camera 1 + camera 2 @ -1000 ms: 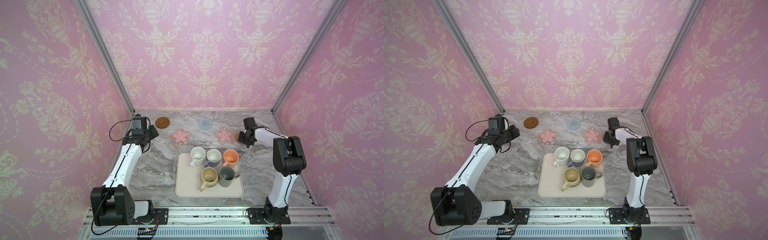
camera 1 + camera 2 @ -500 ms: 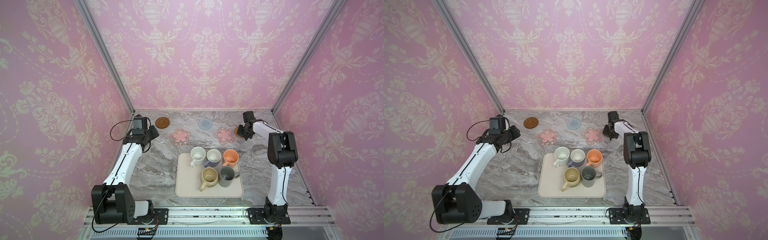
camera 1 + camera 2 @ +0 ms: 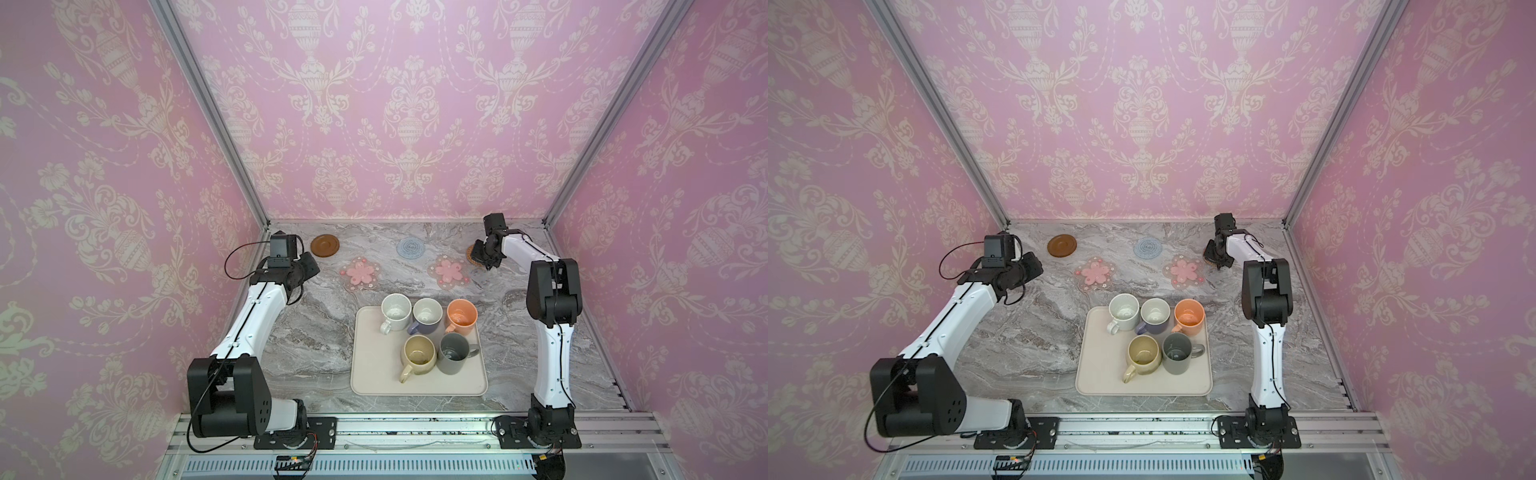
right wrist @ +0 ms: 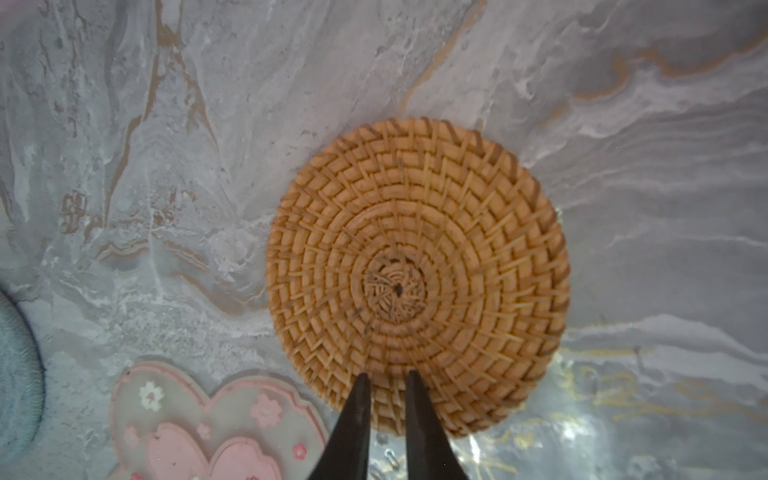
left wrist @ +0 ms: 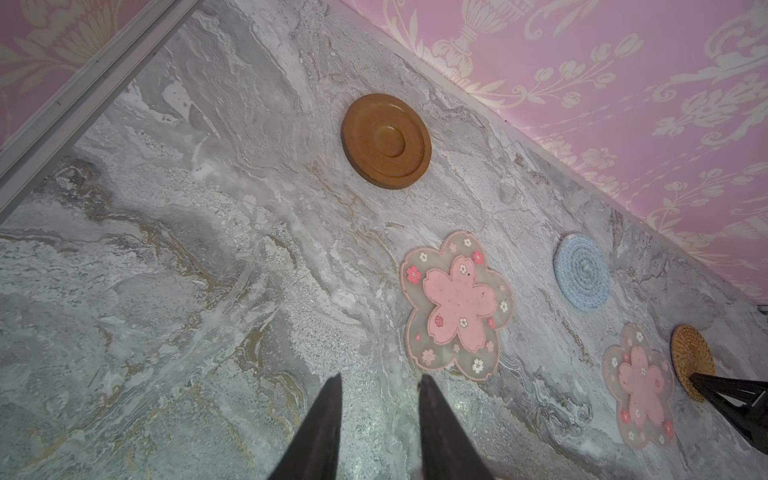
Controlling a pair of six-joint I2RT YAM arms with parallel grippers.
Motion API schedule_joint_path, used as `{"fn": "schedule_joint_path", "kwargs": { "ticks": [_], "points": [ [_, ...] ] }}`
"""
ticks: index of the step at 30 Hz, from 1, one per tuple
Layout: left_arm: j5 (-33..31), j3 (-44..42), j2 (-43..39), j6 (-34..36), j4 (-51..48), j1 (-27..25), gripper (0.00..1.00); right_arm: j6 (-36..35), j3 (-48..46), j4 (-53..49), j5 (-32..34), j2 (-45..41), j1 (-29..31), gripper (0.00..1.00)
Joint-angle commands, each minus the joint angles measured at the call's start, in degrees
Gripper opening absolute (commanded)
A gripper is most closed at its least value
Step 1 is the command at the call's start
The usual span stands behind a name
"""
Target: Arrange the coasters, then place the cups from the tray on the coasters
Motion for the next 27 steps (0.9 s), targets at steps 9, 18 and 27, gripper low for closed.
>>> {"fn": "schedule_joint_path", "kwargs": {
  "ticks": [9, 18, 27],
  "points": [
    [2.0, -0.3, 2.6, -1.6, 1.8, 0.3, 0.34, -0.3, 7.9, -4.8, -1.5, 6.7, -0.7, 0.19],
    [1.8, 0.2, 4.2, -1.7, 2.1, -0.8, 0.34, 0.1, 14.1, -5.6, -2.3, 9.6, -1.2, 0.20],
    [1.5, 1.4, 6.2, -1.7, 1.6, -3.0, 0.34, -1.2, 14.7, -4.4, -4.6, 8.6, -1.3, 0.24]
  ]
}}
